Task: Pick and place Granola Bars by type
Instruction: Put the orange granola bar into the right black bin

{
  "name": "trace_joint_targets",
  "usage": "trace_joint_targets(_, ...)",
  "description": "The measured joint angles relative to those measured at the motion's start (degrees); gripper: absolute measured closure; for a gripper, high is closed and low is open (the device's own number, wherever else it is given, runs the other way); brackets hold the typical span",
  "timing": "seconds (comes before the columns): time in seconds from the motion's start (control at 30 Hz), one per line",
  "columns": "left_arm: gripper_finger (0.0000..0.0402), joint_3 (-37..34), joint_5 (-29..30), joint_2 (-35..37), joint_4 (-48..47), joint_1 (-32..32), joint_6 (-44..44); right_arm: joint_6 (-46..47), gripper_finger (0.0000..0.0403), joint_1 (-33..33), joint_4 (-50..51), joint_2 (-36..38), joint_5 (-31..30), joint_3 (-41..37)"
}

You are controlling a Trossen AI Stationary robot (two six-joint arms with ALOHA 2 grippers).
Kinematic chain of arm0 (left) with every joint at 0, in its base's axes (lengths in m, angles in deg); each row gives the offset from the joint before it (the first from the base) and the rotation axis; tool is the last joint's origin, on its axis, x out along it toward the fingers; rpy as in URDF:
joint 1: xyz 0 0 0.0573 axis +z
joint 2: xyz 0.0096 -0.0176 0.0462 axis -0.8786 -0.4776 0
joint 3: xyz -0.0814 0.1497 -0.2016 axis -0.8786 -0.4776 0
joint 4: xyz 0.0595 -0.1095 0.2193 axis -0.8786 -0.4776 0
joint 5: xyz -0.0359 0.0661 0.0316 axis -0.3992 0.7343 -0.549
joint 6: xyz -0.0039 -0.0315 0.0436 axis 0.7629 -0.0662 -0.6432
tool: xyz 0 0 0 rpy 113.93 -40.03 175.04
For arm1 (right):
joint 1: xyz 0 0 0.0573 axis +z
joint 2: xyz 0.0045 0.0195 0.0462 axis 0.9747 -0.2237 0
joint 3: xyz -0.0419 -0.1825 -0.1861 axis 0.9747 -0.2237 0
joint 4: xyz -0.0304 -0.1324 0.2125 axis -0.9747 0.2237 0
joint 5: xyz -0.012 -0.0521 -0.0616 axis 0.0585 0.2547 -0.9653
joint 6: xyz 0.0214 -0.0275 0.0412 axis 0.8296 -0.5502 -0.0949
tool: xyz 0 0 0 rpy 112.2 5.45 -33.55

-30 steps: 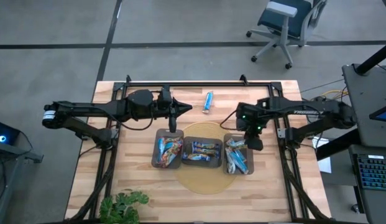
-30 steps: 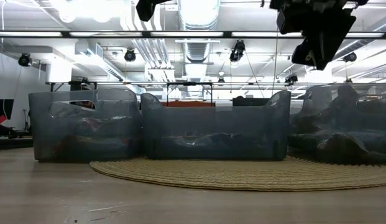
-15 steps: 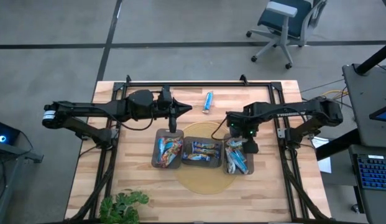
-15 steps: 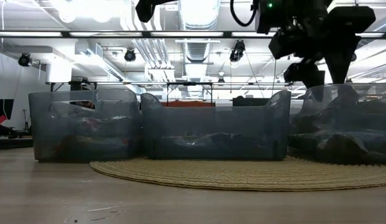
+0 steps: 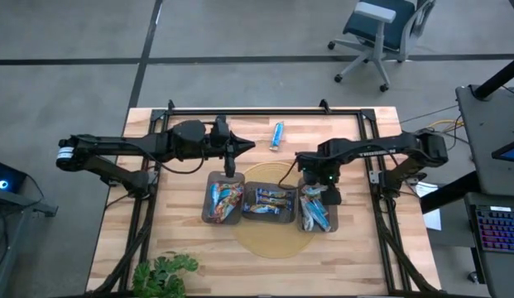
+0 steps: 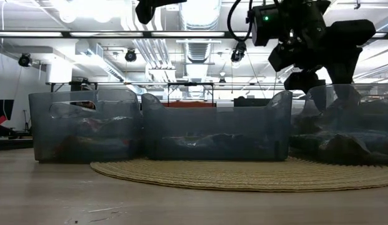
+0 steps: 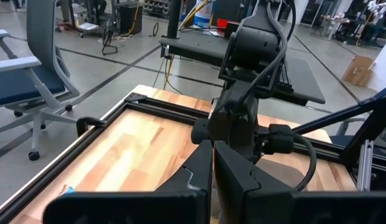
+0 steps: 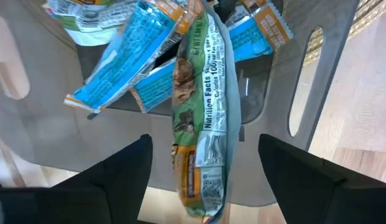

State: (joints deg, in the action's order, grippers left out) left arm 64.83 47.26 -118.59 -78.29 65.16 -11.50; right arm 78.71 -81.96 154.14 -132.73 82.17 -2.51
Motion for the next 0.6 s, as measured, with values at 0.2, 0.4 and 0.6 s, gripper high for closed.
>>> trace_joint_targets(0.2,0.0402,0.0,0.0,0.0,-0.2,0.0,0.0,0.1,0.0134,0.0,0.3,-1.8,-0.1,-0.1)
trace_joint_targets(0.4,0.0402,0.0,0.0,0.0,-0.3,0.0,-0.1,0.1,0.0144,0.0,0.4,-3.0,-0.1,-0.1)
trace_joint_targets(0.6,0.0402,0.0,0.0,0.0,-0.3,0.0,-0.1,0.2,0.0154,0.0,0.4,-3.4,-0.1,-0.4)
